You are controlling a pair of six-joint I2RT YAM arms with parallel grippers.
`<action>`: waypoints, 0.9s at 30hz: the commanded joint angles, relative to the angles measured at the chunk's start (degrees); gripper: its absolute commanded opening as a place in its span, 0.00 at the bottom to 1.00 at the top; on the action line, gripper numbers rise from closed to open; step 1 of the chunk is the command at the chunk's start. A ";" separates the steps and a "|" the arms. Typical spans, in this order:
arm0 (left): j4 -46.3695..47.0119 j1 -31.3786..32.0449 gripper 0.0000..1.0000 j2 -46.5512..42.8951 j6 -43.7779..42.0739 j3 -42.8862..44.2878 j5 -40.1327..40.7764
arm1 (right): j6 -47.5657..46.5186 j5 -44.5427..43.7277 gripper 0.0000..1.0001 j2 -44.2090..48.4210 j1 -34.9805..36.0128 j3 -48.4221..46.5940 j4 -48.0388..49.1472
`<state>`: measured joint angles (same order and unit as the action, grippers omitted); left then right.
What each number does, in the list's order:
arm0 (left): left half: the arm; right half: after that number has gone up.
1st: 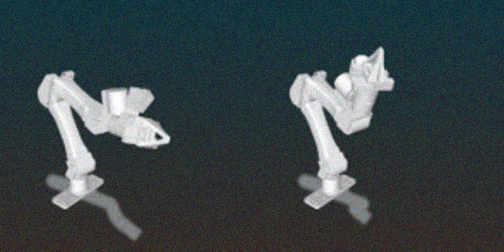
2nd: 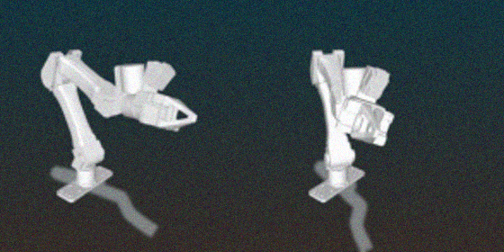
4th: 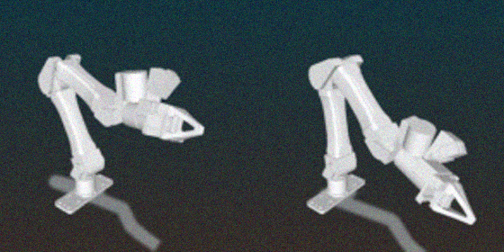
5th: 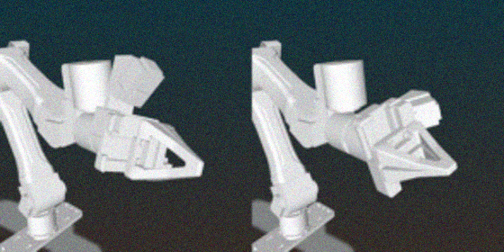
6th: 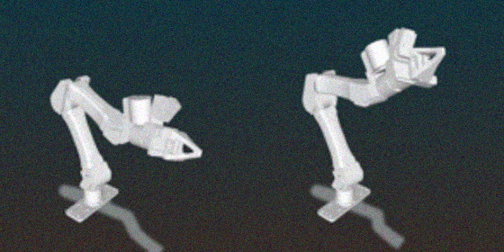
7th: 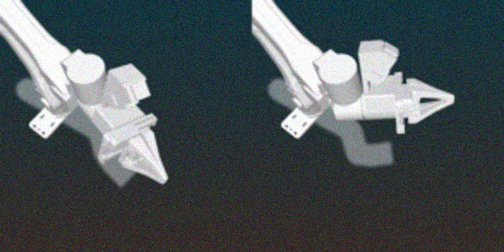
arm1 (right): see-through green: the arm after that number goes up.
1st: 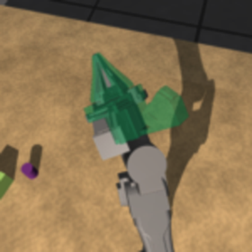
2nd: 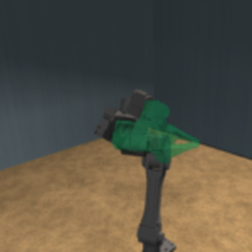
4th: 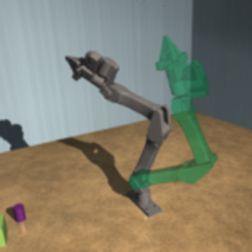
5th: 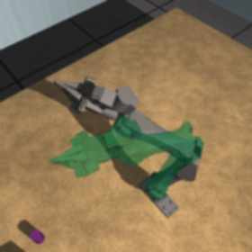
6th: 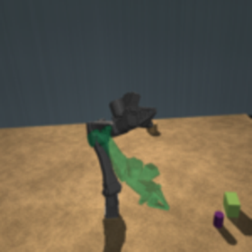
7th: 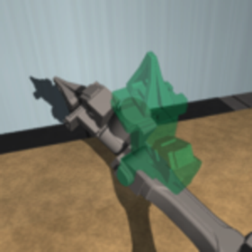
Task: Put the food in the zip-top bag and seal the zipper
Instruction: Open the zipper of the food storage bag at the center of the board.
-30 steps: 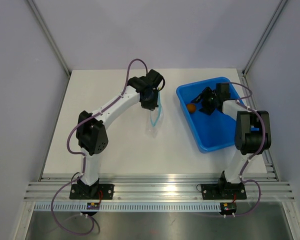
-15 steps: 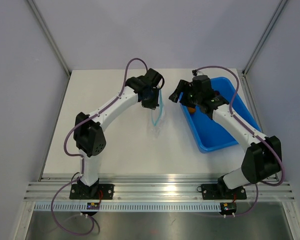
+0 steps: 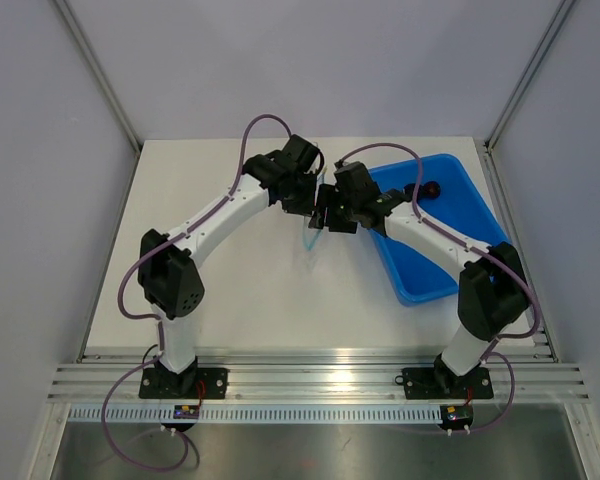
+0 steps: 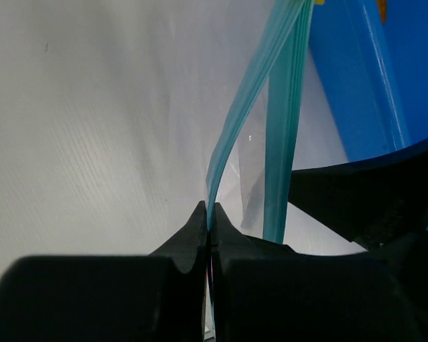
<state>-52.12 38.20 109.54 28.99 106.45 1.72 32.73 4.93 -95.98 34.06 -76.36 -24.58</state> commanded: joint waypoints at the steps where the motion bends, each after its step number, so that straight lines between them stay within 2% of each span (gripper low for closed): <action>1: 2.72 0.21 0.00 -3.45 0.45 -0.81 -1.36 | 0.31 -3.87 0.62 -2.09 1.35 -4.76 -1.96; 3: 2.72 0.21 0.00 -3.63 0.28 -1.42 -1.36 | 1.36 -7.90 0.54 -2.54 1.44 -5.38 -4.06; 4: 2.72 0.13 0.00 -3.80 0.01 -1.69 -1.36 | 1.63 -9.57 0.44 -2.37 1.44 -5.56 -4.77; 7: 2.28 -0.49 0.00 -3.98 -0.86 -2.83 -0.75 | 2.07 -15.11 0.31 -1.67 1.44 -5.73 -7.32; 13: 0.18 -1.63 0.00 -3.19 -3.85 -5.11 3.29 | 3.83 -20.13 0.30 0.53 1.36 -4.33 -9.26; 18: -1.32 -1.90 0.00 -4.15 -7.36 -6.61 4.43 | 5.76 -20.14 0.30 -0.08 0.74 -3.53 -9.79; 25: -5.80 -1.72 0.00 -4.95 -10.80 -1.00 10.66 | 8.48 -14.79 0.29 0.18 -0.05 -2.04 -5.40; 27: -9.48 -0.23 0.00 -3.37 -11.94 4.79 19.44 | 8.75 -13.20 0.28 0.01 -0.05 -2.30 -4.69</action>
<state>-58.67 36.97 108.75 20.18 103.35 10.41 39.57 -10.76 -98.10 34.39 -78.67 -32.12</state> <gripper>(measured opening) 0.005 0.289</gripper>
